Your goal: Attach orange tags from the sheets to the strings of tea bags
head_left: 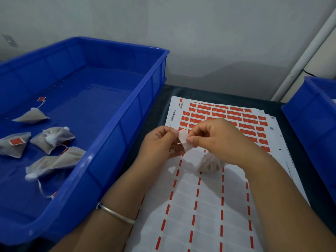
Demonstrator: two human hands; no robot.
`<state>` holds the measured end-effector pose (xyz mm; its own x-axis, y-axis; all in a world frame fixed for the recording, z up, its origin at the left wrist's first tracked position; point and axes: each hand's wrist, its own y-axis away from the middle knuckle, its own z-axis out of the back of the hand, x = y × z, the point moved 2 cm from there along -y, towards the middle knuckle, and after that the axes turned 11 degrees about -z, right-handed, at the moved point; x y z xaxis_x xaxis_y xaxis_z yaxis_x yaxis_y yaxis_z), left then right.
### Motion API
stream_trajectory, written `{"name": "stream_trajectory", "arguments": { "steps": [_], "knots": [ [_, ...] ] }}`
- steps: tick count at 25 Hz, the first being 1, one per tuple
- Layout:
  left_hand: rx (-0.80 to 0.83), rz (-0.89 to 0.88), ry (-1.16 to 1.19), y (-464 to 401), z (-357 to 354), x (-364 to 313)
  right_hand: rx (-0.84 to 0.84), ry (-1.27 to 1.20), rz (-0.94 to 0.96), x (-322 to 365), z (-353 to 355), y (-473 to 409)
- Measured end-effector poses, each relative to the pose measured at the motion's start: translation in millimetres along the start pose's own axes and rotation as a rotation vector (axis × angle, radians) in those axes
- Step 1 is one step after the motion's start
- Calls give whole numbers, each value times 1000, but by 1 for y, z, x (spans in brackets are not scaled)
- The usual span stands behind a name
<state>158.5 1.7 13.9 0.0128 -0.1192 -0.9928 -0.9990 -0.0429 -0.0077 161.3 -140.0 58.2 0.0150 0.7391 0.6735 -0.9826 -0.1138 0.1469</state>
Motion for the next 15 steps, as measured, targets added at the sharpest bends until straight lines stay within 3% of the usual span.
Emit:
{"name": "stream_trajectory", "arguments": {
  "steps": [7, 15],
  "knots": [
    [46, -55, -76, 0, 0, 1, -35, 39, 18, 1, 0, 0],
    [83, -13, 33, 1, 0, -3, -162, 37, -1, 1, 0, 0]
  ]
}}
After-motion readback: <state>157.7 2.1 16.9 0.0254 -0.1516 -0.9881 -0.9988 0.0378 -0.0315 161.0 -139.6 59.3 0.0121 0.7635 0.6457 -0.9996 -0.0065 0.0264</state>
